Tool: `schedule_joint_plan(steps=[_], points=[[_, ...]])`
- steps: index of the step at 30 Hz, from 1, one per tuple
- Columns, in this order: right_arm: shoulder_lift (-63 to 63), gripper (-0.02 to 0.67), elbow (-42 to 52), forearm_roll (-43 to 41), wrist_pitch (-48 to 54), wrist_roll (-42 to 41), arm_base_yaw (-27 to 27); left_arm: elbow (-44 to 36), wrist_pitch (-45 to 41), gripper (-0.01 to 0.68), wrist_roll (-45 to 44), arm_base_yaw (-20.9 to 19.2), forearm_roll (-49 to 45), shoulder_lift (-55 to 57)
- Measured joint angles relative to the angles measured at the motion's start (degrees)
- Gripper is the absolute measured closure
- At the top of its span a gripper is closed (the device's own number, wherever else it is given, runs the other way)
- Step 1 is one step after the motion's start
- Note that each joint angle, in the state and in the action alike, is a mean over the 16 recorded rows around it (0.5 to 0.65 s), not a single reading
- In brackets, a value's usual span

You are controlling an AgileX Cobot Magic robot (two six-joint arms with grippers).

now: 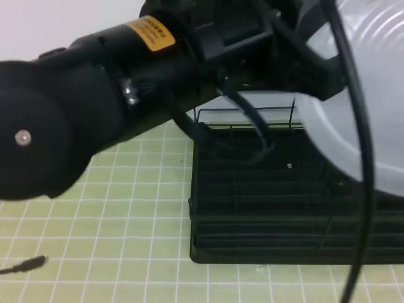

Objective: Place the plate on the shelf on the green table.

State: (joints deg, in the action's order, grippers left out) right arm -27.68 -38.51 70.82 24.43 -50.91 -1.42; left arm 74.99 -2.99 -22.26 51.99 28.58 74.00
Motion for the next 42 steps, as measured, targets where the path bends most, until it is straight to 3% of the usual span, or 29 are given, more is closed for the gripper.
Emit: schedule_joint_plan(steps=[9, 15, 23, 27, 31, 42], points=[[-3.8, 0.464, -0.2, 11.6, -1.7, -12.5, 0.0, 0.0, 2.6, 0.652, -0.2, 2.9, 0.1, 1.7], [-6.2, 0.618, -0.2, 21.0, -1.0, -24.9, 0.0, 0.0, 2.7, 0.506, -0.6, 3.0, 0.0, 2.8], [-10.2, 0.652, -2.1, 27.1, -3.8, -39.8, 0.0, 0.0, 2.1, 0.218, -0.8, 2.7, -0.1, 2.4], [-13.2, 0.652, -4.3, 26.3, -5.9, -46.0, 0.0, 0.0, 0.3, 0.140, -0.9, 1.6, -0.3, 1.5], [-17.2, 0.652, -7.2, 23.5, -7.4, -51.9, 0.0, 0.0, -2.3, 0.185, -0.9, -0.8, -0.6, 0.7], [-33.5, 0.652, -17.8, 7.8, -3.6, -63.1, -0.1, 0.0, -11.2, 0.551, -1.3, -14.4, -2.3, -1.3]])
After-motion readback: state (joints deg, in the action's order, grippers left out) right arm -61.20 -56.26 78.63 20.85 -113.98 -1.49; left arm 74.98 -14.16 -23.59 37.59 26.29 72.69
